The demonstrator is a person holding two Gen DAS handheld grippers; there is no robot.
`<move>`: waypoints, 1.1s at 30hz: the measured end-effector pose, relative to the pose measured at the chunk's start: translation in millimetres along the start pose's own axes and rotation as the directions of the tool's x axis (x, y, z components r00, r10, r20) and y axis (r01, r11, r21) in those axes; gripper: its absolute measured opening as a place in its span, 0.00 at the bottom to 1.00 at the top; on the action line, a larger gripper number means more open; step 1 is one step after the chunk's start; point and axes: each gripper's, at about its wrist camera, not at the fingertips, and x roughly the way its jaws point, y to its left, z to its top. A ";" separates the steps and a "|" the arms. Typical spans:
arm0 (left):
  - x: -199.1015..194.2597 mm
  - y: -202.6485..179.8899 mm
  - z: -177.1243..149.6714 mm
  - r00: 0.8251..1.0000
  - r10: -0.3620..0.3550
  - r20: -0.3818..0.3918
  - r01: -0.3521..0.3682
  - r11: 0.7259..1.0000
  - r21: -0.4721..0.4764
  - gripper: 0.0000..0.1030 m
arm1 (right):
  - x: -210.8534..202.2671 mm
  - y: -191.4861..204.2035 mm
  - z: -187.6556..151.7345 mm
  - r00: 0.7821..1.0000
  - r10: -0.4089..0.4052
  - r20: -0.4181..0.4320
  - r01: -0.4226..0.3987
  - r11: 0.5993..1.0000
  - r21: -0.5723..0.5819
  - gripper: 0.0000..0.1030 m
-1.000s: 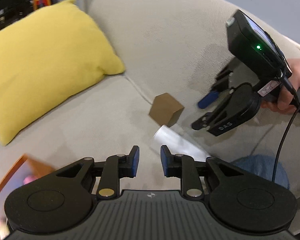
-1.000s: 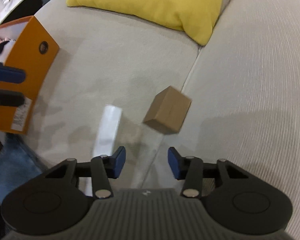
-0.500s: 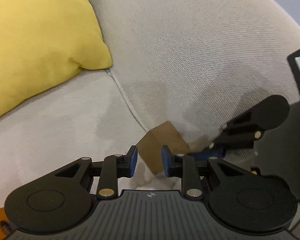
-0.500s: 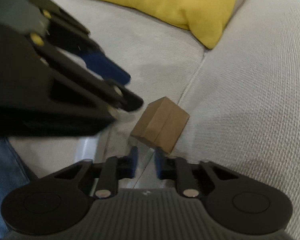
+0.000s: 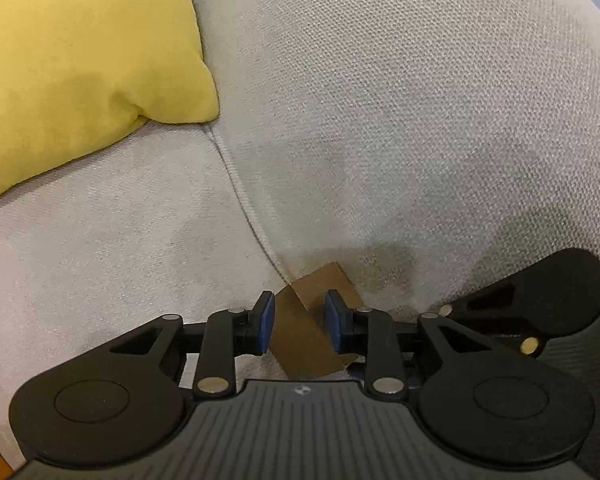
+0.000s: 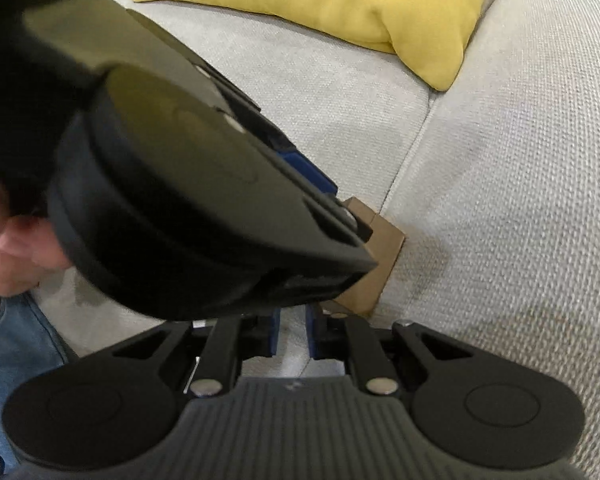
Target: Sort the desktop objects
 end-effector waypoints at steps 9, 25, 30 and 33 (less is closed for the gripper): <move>-14.6 11.5 -2.0 0.998 0.063 0.002 -0.063 0.998 -0.002 0.31 | -7.6 5.4 -1.6 1.000 -0.024 0.012 0.024 1.000 -0.011 0.25; -27.9 40.6 -5.4 0.993 0.117 0.000 -0.117 0.992 -0.041 0.25 | -35.7 11.1 -14.6 0.988 -0.077 0.135 0.078 0.997 -0.001 0.43; -30.3 37.8 0.1 0.994 0.109 0.007 -0.109 0.994 -0.027 0.25 | -47.6 25.6 -9.2 0.978 -0.130 0.164 0.150 0.982 -0.118 0.58; -36.6 40.2 -1.5 0.992 0.122 0.016 -0.121 0.992 -0.027 0.25 | -32.5 33.6 -8.3 0.977 -0.178 0.122 0.201 0.956 -0.216 0.58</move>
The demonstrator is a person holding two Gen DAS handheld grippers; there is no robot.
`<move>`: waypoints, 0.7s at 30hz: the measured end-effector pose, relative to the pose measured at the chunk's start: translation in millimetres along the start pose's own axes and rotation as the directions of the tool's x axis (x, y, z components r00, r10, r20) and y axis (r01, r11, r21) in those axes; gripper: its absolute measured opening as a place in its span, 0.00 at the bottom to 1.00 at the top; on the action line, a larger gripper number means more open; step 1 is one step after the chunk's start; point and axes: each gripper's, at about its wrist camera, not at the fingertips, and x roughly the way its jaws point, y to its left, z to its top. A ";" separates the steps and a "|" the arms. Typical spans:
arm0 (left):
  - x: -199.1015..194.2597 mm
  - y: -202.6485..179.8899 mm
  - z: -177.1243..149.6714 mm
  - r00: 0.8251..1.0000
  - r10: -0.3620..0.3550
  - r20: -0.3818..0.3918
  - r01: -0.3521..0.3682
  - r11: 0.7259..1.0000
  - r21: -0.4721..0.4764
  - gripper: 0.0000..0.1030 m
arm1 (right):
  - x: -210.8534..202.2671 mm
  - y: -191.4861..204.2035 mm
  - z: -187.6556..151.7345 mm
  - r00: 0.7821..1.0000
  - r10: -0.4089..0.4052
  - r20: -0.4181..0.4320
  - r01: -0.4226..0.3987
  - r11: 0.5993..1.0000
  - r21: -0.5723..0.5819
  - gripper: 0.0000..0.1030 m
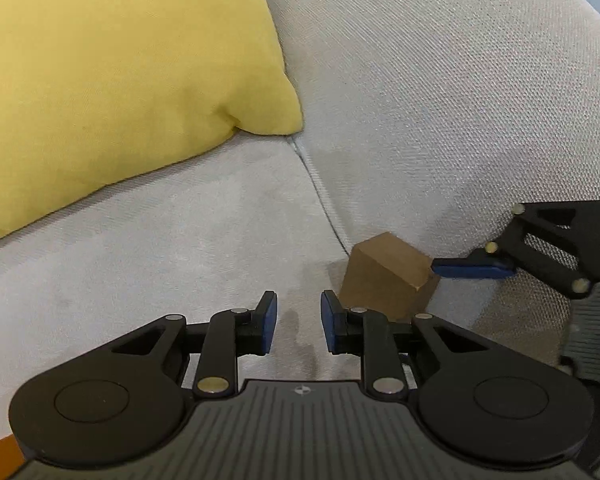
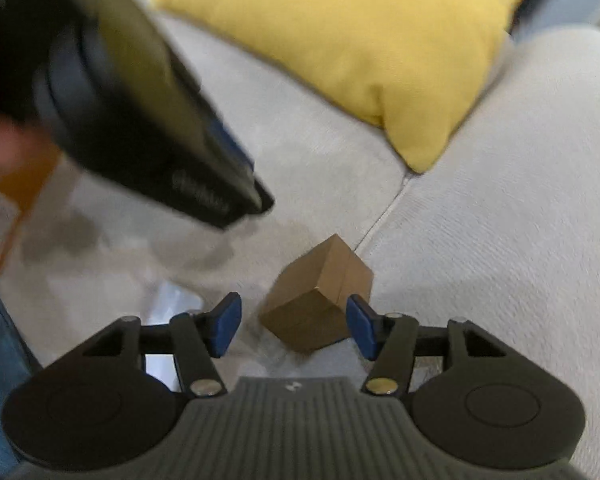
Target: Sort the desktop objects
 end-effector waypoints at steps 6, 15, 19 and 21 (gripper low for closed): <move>-8.7 9.3 -7.5 1.000 0.001 -0.008 -0.001 1.000 -0.018 0.25 | 18.2 10.1 4.3 0.997 -0.045 -0.057 0.039 0.995 -0.090 0.68; -22.0 13.8 -18.3 1.000 0.003 0.003 -0.003 1.000 -0.028 0.26 | 33.9 15.7 10.6 0.991 -0.089 -0.101 0.074 0.987 -0.140 0.75; -38.7 14.5 -29.5 1.000 0.008 0.004 -0.008 1.000 -0.023 0.26 | 29.9 12.8 12.5 0.991 -0.089 -0.096 0.079 0.992 -0.102 0.72; -47.7 15.0 -34.6 1.000 0.014 0.010 -0.013 1.000 -0.020 0.26 | 25.7 7.2 14.8 0.994 -0.067 -0.082 0.063 0.997 -0.054 0.71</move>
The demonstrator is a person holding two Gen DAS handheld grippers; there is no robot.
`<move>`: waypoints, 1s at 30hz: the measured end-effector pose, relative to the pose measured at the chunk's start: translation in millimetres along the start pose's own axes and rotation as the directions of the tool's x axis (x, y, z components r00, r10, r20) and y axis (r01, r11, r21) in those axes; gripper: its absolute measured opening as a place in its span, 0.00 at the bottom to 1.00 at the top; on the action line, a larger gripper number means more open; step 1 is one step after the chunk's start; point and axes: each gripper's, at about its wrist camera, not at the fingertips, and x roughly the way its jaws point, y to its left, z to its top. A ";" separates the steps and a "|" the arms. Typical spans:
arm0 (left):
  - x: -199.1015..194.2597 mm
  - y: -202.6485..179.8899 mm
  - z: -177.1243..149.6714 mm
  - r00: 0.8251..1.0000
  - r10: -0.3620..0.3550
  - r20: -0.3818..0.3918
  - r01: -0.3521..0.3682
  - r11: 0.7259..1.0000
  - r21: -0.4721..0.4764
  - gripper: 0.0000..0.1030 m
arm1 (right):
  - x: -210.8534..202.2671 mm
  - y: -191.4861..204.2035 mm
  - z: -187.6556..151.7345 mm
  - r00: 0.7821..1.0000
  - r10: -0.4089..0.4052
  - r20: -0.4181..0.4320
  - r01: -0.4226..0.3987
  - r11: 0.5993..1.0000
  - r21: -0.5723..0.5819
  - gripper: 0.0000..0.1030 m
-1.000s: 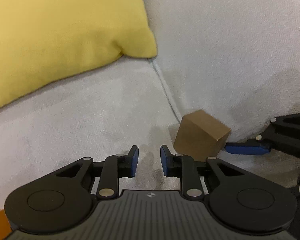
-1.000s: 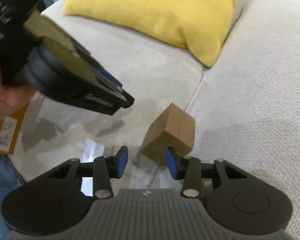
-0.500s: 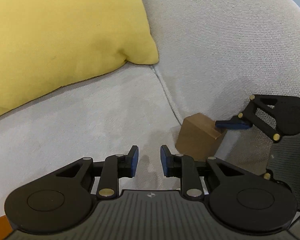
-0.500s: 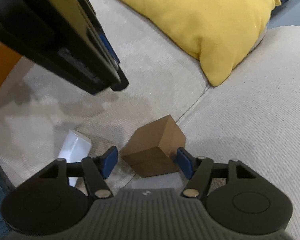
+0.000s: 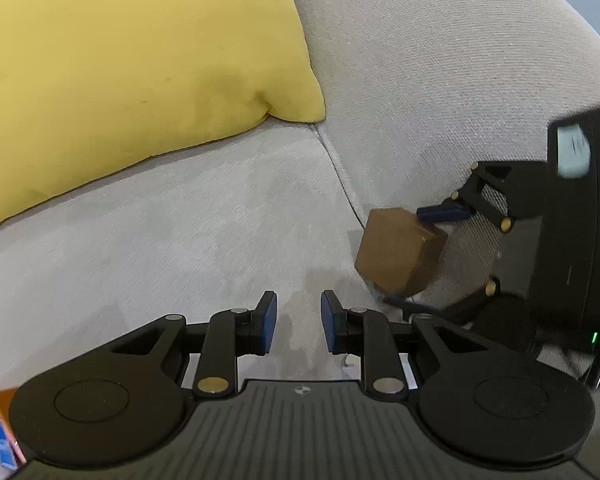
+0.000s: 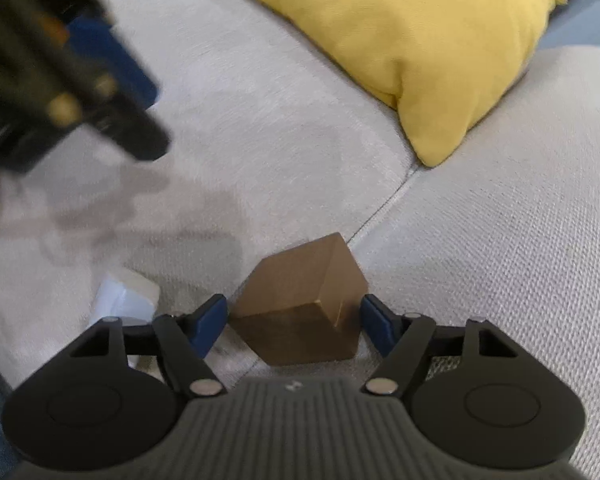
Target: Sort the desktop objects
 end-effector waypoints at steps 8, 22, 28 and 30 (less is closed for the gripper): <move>-30.2 14.5 -14.4 0.999 0.037 0.030 -0.036 0.999 -0.034 0.26 | -30.2 -34.1 6.0 0.950 0.241 0.201 -0.292 0.912 0.287 0.67; -49.7 23.0 -34.3 0.998 0.064 0.030 -0.062 0.997 -0.055 0.26 | -30.2 10.6 17.0 0.886 0.318 0.336 -0.400 0.893 0.209 0.64; -56.6 18.6 -34.1 0.997 0.054 0.050 -0.051 0.997 -0.062 0.37 | -30.9 7.9 23.0 0.909 0.285 0.305 -0.351 0.917 0.189 0.69; -56.5 15.7 -32.7 0.997 0.047 0.059 -0.044 0.998 -0.055 0.56 | -33.2 6.7 23.2 0.928 0.271 0.255 -0.324 0.926 0.194 0.69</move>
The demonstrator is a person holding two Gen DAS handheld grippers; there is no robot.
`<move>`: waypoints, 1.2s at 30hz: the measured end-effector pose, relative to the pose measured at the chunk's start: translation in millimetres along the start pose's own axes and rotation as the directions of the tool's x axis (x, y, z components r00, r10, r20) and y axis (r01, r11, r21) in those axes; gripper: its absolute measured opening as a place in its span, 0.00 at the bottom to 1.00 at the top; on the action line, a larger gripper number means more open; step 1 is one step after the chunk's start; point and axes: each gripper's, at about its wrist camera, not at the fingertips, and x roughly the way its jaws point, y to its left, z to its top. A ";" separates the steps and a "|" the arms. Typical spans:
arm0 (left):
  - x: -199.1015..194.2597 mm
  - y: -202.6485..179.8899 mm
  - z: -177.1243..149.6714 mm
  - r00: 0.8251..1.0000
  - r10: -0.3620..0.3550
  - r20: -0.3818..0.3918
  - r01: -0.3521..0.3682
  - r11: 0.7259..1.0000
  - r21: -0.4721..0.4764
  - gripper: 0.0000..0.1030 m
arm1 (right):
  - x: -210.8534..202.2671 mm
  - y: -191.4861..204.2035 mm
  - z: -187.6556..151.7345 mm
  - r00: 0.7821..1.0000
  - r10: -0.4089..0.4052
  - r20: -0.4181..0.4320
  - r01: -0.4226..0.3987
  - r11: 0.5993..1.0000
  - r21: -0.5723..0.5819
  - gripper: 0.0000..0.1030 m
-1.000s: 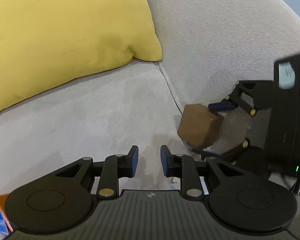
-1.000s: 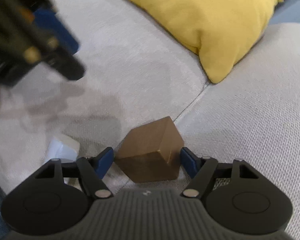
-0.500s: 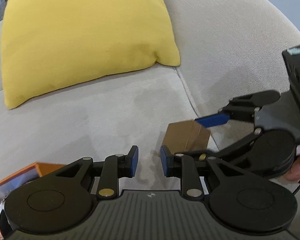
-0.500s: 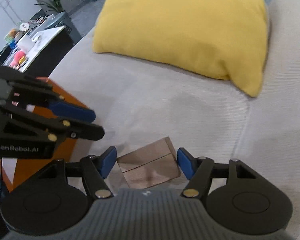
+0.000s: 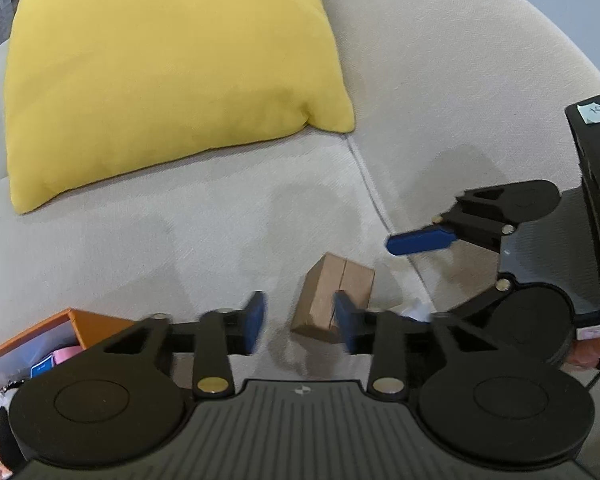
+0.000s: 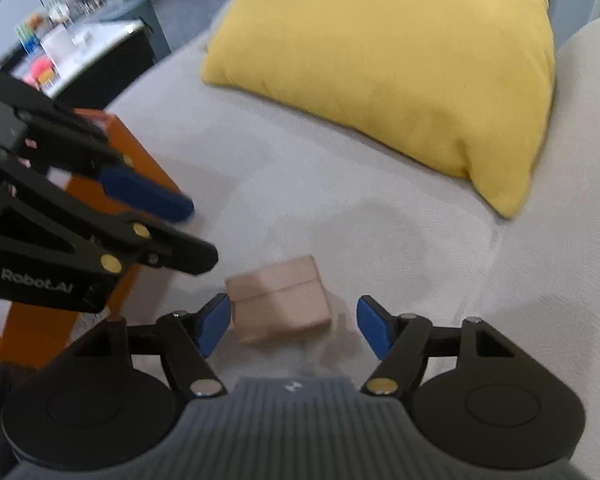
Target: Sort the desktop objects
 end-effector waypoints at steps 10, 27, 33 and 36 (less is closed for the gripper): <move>29.7 -40.0 -2.3 0.999 0.037 -0.038 -0.028 0.976 0.214 0.59 | 0.4 -0.5 -35.7 0.978 -0.027 -0.208 0.039 0.998 0.052 0.67; 74.9 -59.3 -5.9 0.994 0.084 -0.074 -0.057 0.949 0.310 0.54 | 20.8 -7.7 -54.5 0.962 -0.018 -0.272 0.045 0.994 0.095 0.37; 72.6 -53.0 -7.7 0.994 0.093 -0.065 -0.073 0.960 0.270 0.50 | 32.2 -5.1 -62.8 0.962 -0.003 -0.273 0.041 0.990 0.133 0.29; 61.2 -53.7 -12.2 0.995 0.090 -0.048 -0.075 0.965 0.253 0.50 | 27.4 -0.3 -61.7 0.968 -0.025 -0.252 0.054 0.993 0.109 0.29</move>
